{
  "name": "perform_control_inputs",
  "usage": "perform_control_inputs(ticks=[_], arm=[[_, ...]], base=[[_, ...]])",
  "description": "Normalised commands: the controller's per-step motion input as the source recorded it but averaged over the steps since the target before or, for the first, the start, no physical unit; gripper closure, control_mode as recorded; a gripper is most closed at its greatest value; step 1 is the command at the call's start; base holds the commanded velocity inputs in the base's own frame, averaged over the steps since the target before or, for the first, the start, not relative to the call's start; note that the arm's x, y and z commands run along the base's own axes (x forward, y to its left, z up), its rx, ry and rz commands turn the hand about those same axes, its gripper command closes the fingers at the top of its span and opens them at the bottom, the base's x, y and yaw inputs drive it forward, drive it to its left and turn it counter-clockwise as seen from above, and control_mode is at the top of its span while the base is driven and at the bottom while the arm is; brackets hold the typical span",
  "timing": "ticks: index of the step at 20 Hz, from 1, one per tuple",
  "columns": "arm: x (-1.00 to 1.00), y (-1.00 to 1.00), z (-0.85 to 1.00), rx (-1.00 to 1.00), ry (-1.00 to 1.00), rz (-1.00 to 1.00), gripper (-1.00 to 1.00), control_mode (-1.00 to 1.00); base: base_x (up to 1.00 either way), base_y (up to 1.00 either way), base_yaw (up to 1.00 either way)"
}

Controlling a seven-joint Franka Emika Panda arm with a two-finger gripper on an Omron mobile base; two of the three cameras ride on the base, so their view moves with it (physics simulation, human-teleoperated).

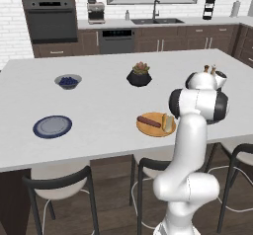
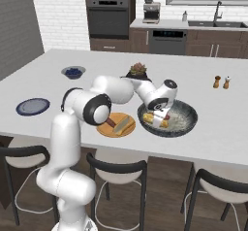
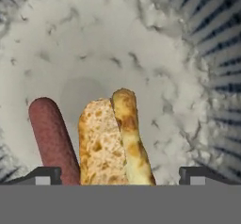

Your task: Place one bun and one sausage from the bowl on each plate.

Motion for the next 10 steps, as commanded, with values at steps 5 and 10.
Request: perform_control_inputs(ticks=[5, 10], arm=[[0.0, 0.0, -0.33, 0.0, 0.11, 0.02, -1.0, -1.0], [0.0, 0.0, -0.15, 0.0, 0.05, 0.01, -1.0, -1.0]], base=[[0.0, 0.0, 0.0], [0.0, 0.0, 0.0]])
